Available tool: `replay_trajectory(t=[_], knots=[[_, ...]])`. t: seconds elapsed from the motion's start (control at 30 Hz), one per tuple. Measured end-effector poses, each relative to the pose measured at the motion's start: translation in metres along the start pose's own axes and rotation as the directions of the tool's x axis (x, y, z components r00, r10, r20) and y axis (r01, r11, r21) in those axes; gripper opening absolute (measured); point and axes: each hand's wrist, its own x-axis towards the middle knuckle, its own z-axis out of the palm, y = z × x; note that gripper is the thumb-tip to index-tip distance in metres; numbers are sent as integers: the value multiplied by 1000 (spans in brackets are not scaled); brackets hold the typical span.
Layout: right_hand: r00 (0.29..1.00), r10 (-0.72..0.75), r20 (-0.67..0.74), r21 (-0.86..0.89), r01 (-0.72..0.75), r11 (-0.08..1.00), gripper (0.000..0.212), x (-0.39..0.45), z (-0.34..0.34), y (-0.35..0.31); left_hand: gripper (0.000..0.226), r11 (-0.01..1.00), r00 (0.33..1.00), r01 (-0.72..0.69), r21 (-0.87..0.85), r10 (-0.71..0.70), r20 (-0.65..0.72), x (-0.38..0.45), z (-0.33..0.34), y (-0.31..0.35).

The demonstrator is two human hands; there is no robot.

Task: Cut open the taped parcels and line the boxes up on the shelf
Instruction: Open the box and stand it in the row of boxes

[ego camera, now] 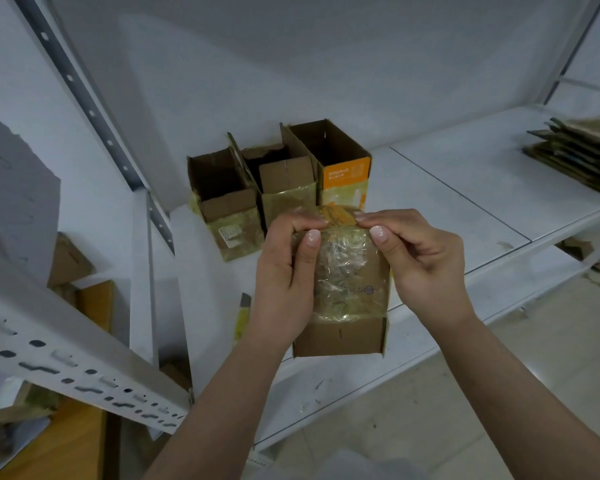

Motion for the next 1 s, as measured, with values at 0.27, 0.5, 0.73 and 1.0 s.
replay_trajectory(t=[0.27,0.5,0.73,1.0], knots=[[995,34,89,26,-37,999,23,-5,6,1,14,999,1000,8,37,-8,10,-9,2,-6],[997,-52,55,-69,56,996,20,-4,12,-4,18,999,999,43,6,-43,19,-14,8,-3],[996,56,66,-5,-56,998,6,-6,13,-1,18,1000,1000,2,14,-3,29,-14,11,-3],[977,155,148,-146,-133,980,65,3,6,0,22,994,995,97,43,-95,-39,17,-4,-2]])
